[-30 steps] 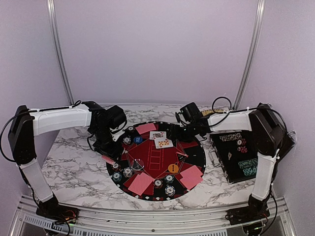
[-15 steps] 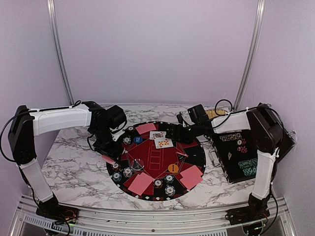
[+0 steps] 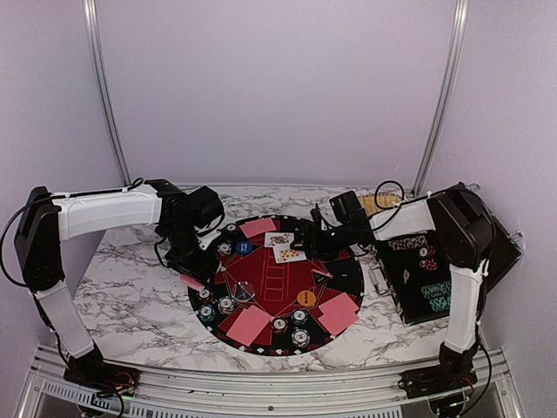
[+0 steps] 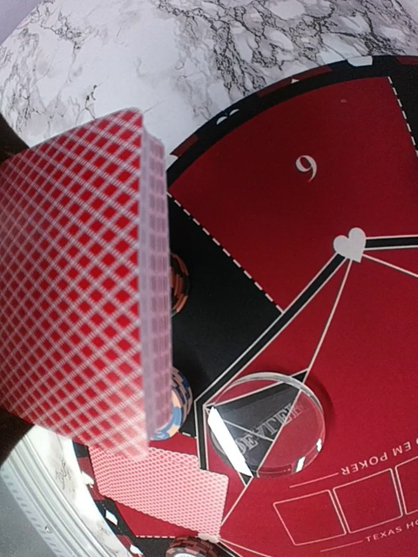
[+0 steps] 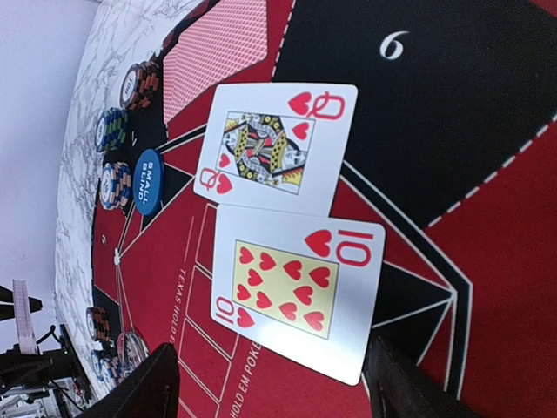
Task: Distribute texas hold em gaming equipment
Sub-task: Adjust the poker card in the community card area.
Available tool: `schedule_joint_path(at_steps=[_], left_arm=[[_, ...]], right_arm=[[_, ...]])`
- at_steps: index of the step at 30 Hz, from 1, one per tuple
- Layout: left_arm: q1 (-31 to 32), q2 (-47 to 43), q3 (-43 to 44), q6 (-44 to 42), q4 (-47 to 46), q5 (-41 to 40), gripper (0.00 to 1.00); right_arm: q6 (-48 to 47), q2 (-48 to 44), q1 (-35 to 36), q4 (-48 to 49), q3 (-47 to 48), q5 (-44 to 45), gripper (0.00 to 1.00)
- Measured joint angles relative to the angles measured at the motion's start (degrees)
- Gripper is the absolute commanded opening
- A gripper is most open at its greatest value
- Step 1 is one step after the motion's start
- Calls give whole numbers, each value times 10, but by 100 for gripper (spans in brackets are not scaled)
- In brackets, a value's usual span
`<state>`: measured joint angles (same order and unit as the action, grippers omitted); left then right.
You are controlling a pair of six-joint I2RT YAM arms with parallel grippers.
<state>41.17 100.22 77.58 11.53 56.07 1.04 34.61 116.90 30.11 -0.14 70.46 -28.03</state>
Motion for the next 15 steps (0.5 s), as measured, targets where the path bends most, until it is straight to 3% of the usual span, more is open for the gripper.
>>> schedule_joint_path(at_steps=[15], left_arm=[[0, 0, 0, -1, -2, 3, 33]], right_arm=[[30, 18, 32, 47, 2, -3, 72]])
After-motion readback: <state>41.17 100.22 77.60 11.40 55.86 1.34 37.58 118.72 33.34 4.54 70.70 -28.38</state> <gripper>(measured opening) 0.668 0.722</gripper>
